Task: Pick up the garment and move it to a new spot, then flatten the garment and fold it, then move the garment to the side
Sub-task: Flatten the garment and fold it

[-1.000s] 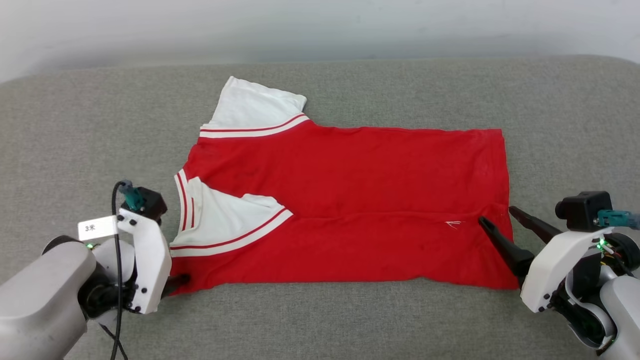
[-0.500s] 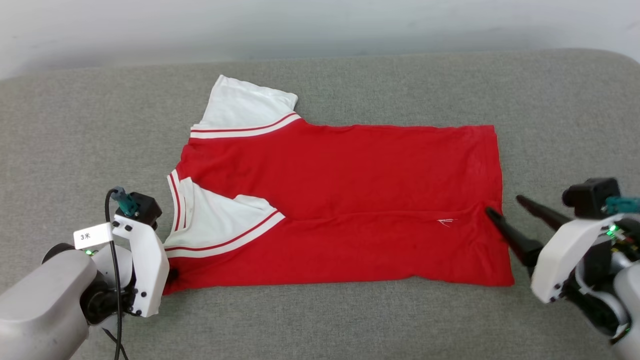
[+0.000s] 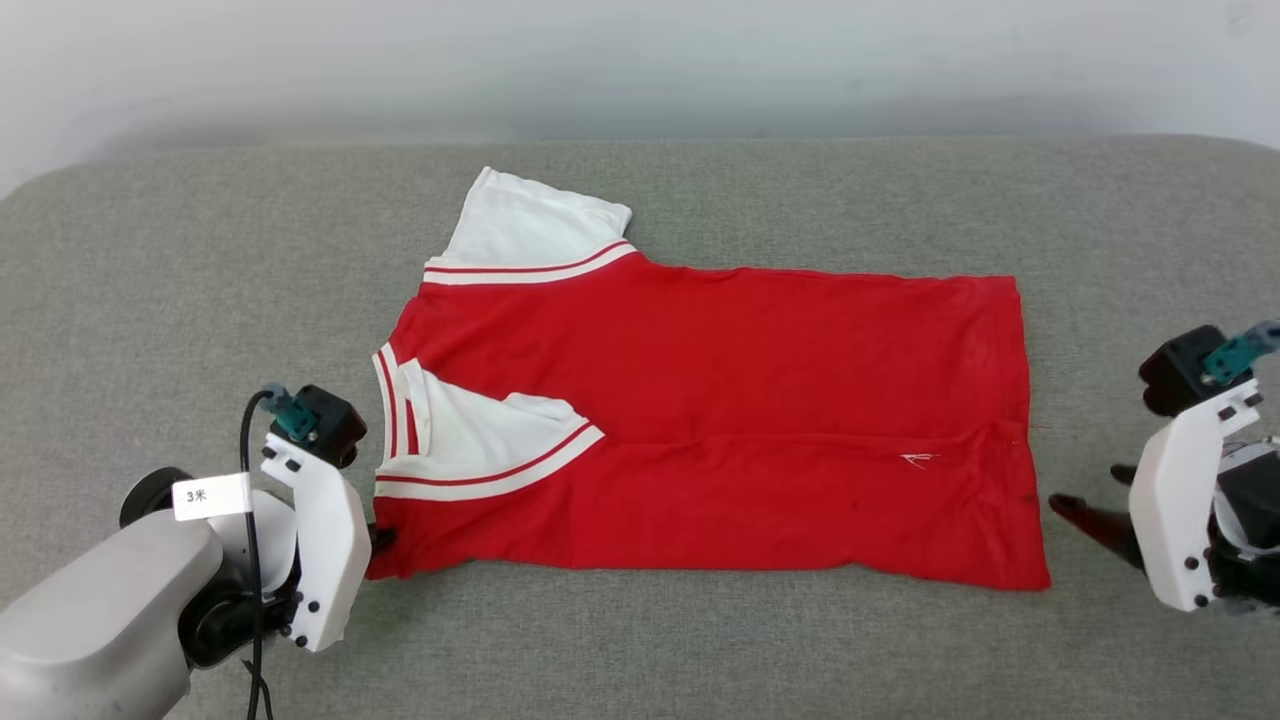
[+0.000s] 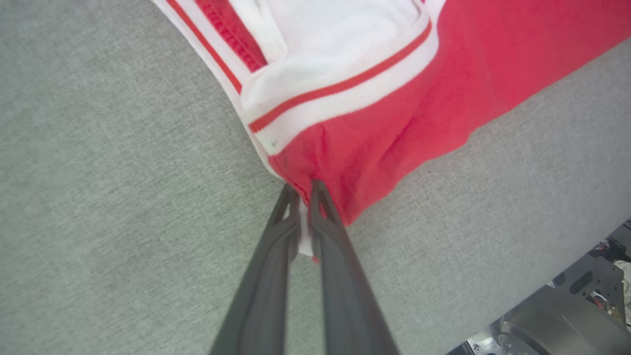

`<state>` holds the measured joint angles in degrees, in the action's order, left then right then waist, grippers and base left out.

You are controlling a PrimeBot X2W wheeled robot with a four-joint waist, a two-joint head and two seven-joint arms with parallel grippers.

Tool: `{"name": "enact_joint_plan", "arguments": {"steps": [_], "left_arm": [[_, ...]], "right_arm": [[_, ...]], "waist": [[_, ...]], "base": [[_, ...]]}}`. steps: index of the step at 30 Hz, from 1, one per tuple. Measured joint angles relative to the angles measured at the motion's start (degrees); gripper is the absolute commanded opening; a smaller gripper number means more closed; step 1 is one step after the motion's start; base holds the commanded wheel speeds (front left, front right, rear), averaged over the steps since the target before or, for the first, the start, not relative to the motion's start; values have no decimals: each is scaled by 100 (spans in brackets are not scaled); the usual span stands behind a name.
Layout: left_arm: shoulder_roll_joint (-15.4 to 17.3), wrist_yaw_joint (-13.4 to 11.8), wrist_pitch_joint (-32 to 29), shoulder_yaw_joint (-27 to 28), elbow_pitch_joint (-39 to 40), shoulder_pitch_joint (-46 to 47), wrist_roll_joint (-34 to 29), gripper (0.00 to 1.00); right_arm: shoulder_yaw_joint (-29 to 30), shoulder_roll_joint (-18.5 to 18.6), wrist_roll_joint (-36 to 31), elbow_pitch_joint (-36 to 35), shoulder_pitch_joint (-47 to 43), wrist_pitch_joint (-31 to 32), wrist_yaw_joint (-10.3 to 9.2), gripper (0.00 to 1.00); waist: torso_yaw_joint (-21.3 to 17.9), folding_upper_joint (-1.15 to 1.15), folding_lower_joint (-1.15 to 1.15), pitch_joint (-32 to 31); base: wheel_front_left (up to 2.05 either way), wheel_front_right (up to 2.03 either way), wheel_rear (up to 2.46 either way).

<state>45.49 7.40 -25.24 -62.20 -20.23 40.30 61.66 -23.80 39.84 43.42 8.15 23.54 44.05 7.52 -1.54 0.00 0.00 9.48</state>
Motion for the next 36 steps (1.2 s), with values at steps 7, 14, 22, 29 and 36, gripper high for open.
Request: {"name": "enact_joint_plan", "arguments": {"steps": [7,14,22,29,36], "left_arm": [[-37,0,53,-16,146,159,-114,0],[-66,0,118,-23,181,255,-205,0],[-42,0,233,-26,109,250,-190,0],[8,-1,414,-23,19,-9,-52,0],[176,-92,502,-24,285,-355,112,0]], "right_arm": [[-87,-335,-103,308,-54,360,0,100],[-282,-671,-312,890,-146,169,-1,100],[-530,-712,-207,1219,-137,-409,-7,28],[-671,-649,149,1229,-140,-884,-2,0],[-595,-236,463,758,-548,-1101,-1,0]], "waist": [[119,0,0,156],[209,0,0,377],[199,0,0,459],[123,0,0,169],[83,0,0,-254]], "base": [[0,0,0],[0,0,0],[0,0,0],[0,0,0],[0,0,0]]}}
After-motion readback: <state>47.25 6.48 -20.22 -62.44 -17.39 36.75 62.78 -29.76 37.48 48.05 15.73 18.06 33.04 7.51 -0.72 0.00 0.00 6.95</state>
